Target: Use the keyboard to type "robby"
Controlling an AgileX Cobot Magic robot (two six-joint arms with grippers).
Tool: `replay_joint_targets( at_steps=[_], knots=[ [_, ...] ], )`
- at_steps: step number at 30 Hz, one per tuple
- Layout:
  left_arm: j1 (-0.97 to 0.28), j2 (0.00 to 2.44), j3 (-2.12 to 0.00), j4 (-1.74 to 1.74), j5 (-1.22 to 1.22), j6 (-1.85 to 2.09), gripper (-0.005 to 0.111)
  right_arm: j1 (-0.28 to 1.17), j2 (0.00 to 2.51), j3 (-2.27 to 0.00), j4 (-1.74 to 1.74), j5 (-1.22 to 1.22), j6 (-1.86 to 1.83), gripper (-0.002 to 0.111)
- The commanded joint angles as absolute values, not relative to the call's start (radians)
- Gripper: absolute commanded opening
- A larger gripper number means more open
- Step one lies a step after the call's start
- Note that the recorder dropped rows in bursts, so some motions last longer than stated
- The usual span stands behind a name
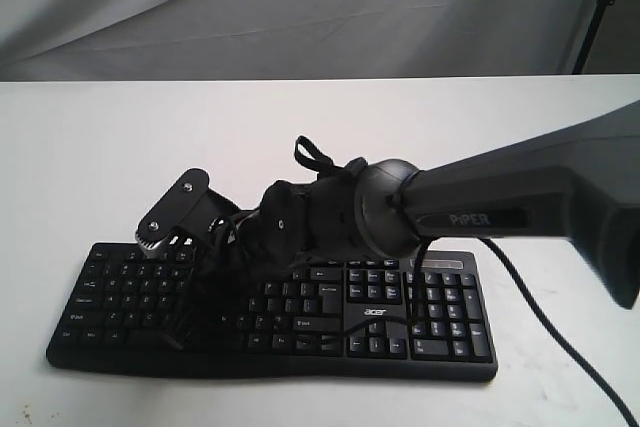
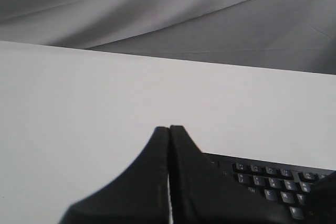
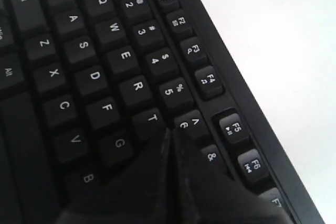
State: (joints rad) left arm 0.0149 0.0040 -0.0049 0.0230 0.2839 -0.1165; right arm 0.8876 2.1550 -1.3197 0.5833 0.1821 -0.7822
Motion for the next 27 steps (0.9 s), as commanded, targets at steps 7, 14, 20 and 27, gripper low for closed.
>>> replay_joint_targets(
  at_steps=[7, 14, 20, 27],
  knots=[
    [0.011, 0.0, 0.0, 0.014, 0.281, -0.121, 0.0, 0.88, 2.109, -1.324, 0.556, 0.193, -0.784, 0.0],
    [0.011, 0.0, 0.0, 0.014, 0.281, -0.121, 0.0, 0.848, 1.991, -1.304, 0.497, 0.251, -0.756, 0.0],
    [0.011, 0.0, 0.0, 0.014, 0.281, -0.121, 0.0, 0.828, 1.813, -1.094, 0.488, 0.141, -0.748, 0.0],
    [0.011, 0.0, 0.0, 0.014, 0.281, -0.121, 0.0, 0.782, 1.529, -0.775, 0.536, -0.036, -0.723, 0.0]
  ],
)
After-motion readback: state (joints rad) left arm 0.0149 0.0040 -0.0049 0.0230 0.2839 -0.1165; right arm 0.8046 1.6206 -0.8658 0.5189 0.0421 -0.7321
